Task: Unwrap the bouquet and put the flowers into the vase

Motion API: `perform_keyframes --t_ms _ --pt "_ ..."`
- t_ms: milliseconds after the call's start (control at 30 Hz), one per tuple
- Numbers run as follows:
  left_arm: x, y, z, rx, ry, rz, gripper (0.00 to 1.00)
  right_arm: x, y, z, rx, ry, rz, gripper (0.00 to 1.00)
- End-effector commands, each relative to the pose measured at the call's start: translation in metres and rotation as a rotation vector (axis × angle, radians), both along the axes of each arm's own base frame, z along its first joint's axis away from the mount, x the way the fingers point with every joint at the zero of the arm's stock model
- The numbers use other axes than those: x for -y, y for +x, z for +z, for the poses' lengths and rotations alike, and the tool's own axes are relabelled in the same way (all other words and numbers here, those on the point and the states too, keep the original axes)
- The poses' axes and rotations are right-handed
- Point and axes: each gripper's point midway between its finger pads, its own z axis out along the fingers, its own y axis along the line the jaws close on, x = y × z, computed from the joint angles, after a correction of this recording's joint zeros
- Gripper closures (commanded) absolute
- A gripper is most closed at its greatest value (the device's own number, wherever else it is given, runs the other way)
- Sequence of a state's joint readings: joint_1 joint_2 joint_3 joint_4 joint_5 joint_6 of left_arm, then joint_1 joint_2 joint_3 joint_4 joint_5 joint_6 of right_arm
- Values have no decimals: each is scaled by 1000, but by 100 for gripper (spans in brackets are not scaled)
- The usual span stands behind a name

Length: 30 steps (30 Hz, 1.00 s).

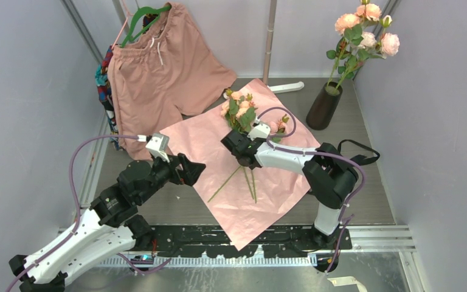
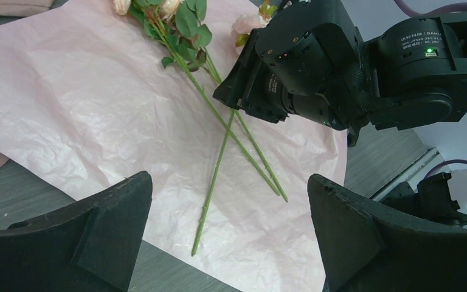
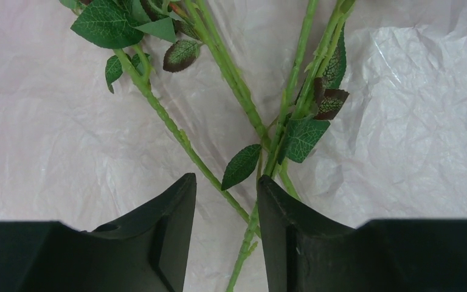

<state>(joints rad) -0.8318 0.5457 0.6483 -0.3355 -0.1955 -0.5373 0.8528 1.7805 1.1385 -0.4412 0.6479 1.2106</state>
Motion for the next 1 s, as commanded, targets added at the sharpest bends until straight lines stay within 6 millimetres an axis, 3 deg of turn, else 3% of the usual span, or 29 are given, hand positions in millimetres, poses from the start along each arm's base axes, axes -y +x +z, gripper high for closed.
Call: perform_keyframes --t_ms 0,133,433,700,967 --pt "-2 2 6 27 -2 8 1 -1 10 -1 25 49 -34 54" --pt "-1 2 6 27 1 7 2 0 11 -3 18 53 -35 58" --pt "2 2 4 19 -12 -2 2 5 1 3 18 73 -34 55" --pt "0 1 3 18 -15 4 2 2 -4 -10 -6 78 -22 56" --pt "-3 2 2 22 1 15 1 -8 2 -15 -14 79 -4 80"
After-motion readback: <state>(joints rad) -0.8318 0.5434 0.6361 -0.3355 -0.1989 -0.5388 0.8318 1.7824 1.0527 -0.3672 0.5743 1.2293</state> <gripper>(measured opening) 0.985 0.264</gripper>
